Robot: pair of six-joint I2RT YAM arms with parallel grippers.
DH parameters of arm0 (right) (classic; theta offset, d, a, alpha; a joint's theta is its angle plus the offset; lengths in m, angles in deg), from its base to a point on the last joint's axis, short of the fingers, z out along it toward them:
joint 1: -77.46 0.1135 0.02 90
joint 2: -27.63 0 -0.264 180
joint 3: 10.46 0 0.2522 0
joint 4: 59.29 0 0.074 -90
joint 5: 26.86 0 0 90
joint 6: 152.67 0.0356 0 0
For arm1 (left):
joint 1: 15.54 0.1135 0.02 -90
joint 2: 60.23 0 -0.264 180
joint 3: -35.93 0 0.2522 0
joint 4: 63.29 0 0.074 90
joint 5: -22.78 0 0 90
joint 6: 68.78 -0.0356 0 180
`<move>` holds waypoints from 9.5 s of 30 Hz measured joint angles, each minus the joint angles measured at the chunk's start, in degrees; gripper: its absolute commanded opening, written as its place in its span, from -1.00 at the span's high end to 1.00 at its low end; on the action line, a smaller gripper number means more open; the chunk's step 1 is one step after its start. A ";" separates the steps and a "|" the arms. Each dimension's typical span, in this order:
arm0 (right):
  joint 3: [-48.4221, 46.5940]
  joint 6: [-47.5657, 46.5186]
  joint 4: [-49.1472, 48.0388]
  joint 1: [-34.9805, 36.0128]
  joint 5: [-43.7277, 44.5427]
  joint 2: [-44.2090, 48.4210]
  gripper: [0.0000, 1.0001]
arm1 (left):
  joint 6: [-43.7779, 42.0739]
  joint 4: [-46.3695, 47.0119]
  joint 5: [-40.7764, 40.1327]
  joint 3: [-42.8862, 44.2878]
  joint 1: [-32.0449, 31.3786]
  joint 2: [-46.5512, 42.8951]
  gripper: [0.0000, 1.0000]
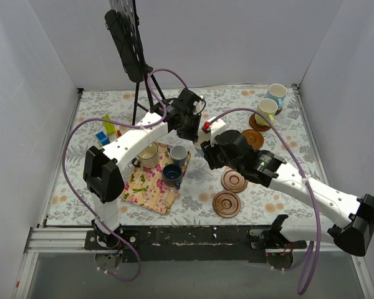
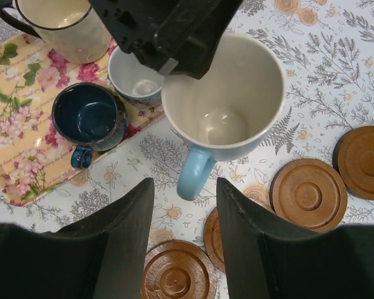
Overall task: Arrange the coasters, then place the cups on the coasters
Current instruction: Place the cup on the coaster.
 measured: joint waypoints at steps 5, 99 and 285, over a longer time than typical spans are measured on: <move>-0.39 1.79 -0.17 3.39 5.44 -3.91 -0.01 | 0.17 0.04 -0.02 0.00 0.00 0.20 1.00; 21.84 3.06 -15.74 -21.27 7.65 11.74 0.97 | -3.58 42.53 1.60 -34.64 10.43 -23.32 -0.96; 25.14 -13.09 -42.62 -49.90 -19.74 -15.65 0.60 | -6.58 52.30 -11.39 -58.82 20.72 -45.72 -0.96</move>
